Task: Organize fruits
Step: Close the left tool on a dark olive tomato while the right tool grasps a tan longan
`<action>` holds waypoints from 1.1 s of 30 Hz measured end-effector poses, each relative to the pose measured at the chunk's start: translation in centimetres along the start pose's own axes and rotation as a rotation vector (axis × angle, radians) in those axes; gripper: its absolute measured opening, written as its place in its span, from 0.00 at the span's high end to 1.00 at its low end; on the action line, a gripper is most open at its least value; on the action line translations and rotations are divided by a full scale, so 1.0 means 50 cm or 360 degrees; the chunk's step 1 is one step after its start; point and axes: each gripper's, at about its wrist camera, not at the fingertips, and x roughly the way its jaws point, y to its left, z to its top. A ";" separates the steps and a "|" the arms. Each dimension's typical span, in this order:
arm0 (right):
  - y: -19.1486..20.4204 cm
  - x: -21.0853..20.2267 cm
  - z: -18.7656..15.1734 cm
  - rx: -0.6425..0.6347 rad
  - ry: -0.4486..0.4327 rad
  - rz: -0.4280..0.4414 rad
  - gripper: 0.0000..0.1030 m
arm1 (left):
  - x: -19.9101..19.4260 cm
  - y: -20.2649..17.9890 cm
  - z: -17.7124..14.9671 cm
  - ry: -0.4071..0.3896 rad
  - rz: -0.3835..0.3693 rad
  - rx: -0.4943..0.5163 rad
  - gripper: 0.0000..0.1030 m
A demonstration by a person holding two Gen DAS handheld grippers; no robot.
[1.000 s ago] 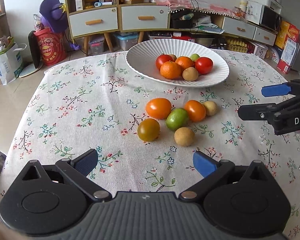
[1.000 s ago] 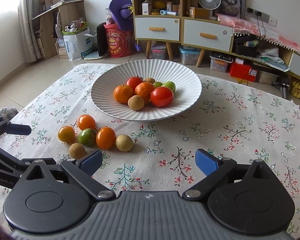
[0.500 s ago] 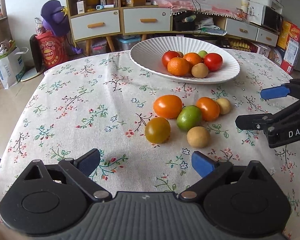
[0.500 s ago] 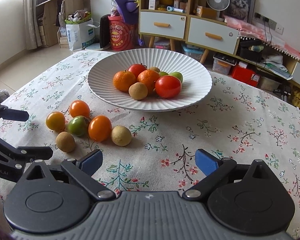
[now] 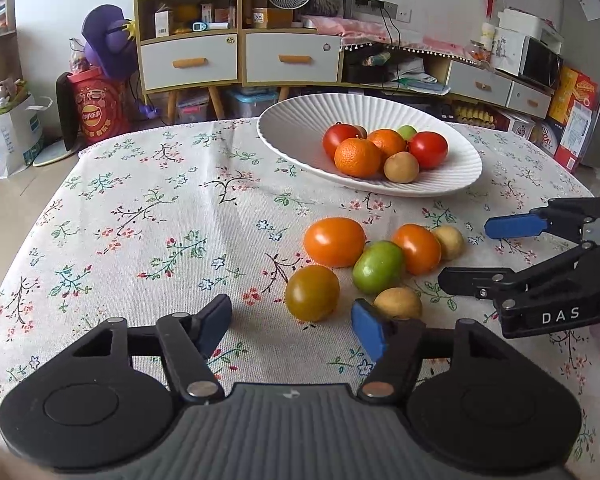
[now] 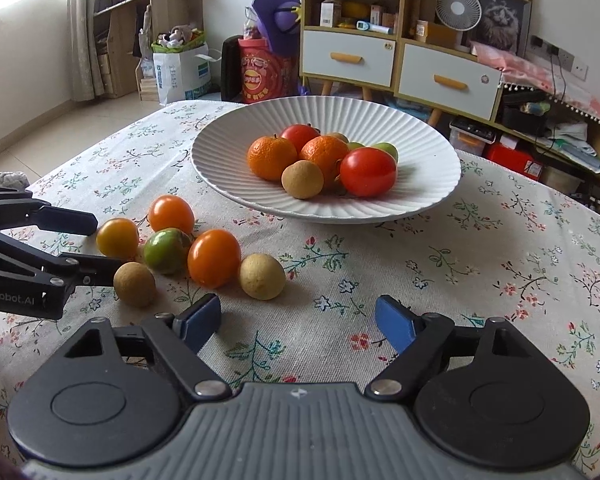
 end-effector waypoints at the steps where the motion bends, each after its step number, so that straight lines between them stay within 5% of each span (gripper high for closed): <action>1: 0.000 0.000 0.001 -0.0005 -0.0008 0.0002 0.27 | 0.000 -0.001 0.000 -0.0005 -0.0001 0.0000 0.46; 20: 0.009 0.002 0.008 -0.0064 -0.0094 0.0041 0.57 | 0.002 0.000 0.002 -0.0049 -0.0022 -0.0018 0.78; 33: 0.016 -0.001 0.010 -0.0068 -0.0094 0.0100 0.75 | 0.002 -0.002 0.003 -0.0049 -0.0021 -0.0018 0.81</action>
